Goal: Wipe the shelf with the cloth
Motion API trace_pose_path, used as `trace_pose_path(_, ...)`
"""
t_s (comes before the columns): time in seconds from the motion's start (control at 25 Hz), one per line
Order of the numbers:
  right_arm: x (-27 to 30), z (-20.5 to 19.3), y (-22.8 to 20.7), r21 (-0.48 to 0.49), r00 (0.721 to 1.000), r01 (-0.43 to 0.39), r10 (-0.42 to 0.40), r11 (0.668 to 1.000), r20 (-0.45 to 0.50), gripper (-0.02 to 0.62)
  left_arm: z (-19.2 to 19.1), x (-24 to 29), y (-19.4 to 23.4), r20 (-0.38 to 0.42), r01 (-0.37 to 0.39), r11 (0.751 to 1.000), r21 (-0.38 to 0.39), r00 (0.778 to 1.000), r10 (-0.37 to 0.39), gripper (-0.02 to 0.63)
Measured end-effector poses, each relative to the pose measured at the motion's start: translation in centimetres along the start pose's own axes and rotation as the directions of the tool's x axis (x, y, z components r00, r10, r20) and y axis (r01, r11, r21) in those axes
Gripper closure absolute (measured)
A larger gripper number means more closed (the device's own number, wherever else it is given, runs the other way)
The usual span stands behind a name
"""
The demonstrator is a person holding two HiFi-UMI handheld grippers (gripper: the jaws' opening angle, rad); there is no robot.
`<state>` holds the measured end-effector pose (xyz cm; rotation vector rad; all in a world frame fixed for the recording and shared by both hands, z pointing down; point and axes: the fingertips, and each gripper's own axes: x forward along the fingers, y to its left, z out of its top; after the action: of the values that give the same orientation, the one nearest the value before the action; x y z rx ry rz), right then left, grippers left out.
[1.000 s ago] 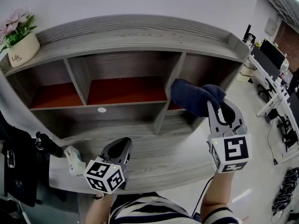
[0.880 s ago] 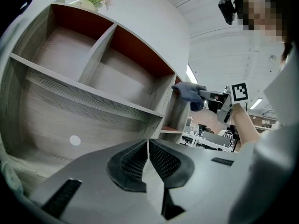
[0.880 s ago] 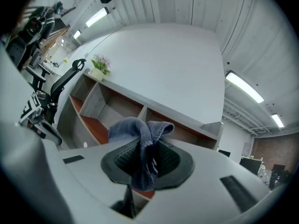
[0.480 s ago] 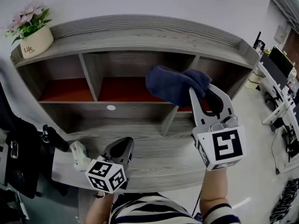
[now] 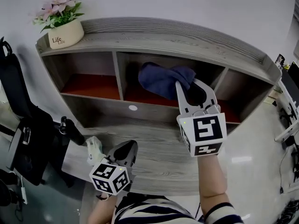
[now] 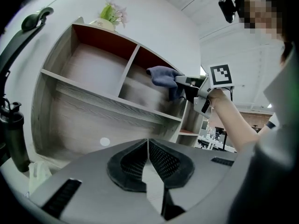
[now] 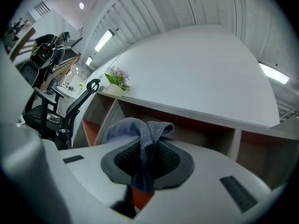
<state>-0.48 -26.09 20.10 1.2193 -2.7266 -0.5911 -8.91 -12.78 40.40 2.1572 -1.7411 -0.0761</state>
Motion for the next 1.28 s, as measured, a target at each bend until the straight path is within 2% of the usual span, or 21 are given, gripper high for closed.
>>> trace_pose_path(0.28, 3.7, 0.8, 2.4, 0.074, 0.999, -0.019, 0.015, 0.997, 0.052, 0.52, -0.2, -1.6, 1.6, 0.007, -0.06, 0.998, -0.009, 0.998, 0.06, 0.581)
trace_pose_path(0.52, 5.6, 2.0, 1.6, 0.169, 0.989, 0.067, -0.088, 0.983, 0.119, 0.52, -0.4, -2.6, 2.6, 0.014, -0.1, 0.995, -0.024, 0.995, 0.101, 0.581)
trace_pose_path(0.68, 7.2, 1.9, 2.2, 0.226, 0.985, 0.075, -0.108, 0.971, 0.137, 0.52, -0.5, -2.9, 3.1, 0.014, -0.114, 0.993, -0.029, 0.993, 0.115, 0.581)
trace_pose_path(0.8, 8.4, 1.7, 3.8, 0.279, 0.987, 0.033, -0.075, 0.96, 0.142, 0.52, -0.6, -3.0, 3.3, 0.012, -0.121, 0.992, -0.032, 0.992, 0.122, 0.581)
trace_pose_path(0.96, 9.9, 1.8, 6.5, 0.301, 0.988, -0.067, 0.021, 0.951, 0.152, 0.52, -0.7, -3.2, 3.6, 0.013, -0.13, 0.991, -0.039, 0.991, 0.131, 0.581)
trace_pose_path(1.28, 11.6, 3.0, 9.0, 0.209, 0.977, -0.155, 0.118, 0.966, 0.178, 0.522, -0.7, -4.2, 4.5, 0.024, -0.164, 0.985, -0.053, 0.986, 0.166, 0.582)
